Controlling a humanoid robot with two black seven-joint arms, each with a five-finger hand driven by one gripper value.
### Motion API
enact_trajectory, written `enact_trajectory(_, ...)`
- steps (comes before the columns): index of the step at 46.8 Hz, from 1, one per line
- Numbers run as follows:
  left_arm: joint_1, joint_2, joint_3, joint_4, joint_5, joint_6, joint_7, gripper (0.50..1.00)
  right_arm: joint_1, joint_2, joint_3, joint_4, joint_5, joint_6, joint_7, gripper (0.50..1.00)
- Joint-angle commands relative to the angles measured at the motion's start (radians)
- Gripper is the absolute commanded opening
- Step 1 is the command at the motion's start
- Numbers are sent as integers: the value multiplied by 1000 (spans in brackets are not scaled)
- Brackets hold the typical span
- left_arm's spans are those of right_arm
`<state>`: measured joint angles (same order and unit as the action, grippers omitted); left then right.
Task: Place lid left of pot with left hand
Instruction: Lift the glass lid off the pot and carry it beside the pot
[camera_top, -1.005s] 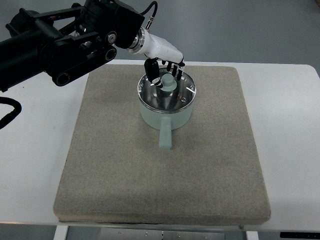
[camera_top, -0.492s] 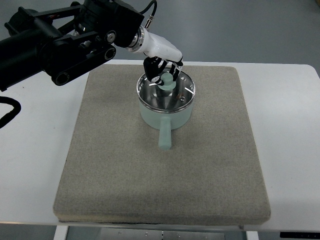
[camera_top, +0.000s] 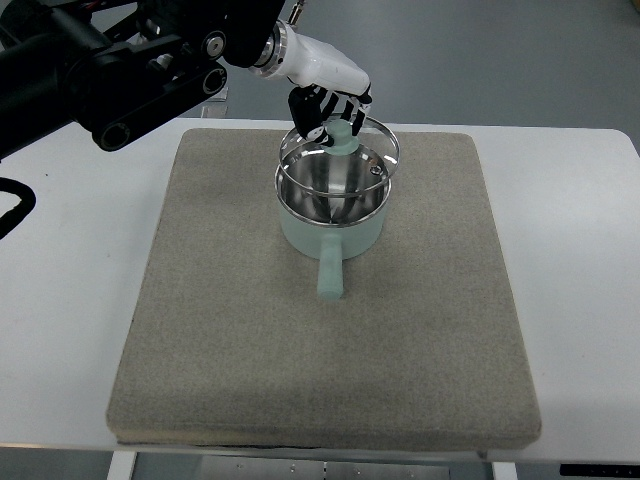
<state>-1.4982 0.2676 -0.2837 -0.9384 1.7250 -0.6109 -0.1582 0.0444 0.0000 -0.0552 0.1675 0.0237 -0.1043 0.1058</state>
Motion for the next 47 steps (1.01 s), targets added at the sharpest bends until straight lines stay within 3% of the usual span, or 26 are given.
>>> enact_trajectory(1,-11,31,-8,-14,1,0,0,500,0,0,0,0,-1,0,0,921)
enact_trajectory(23,27,291,-42,-97,-1,0,-1,500,0,0,0,0,1,0,0,921)
enact_trajectory(47,222,311,-25,-43,45,0,0,500,0,0,0,0,1,0,0,921)
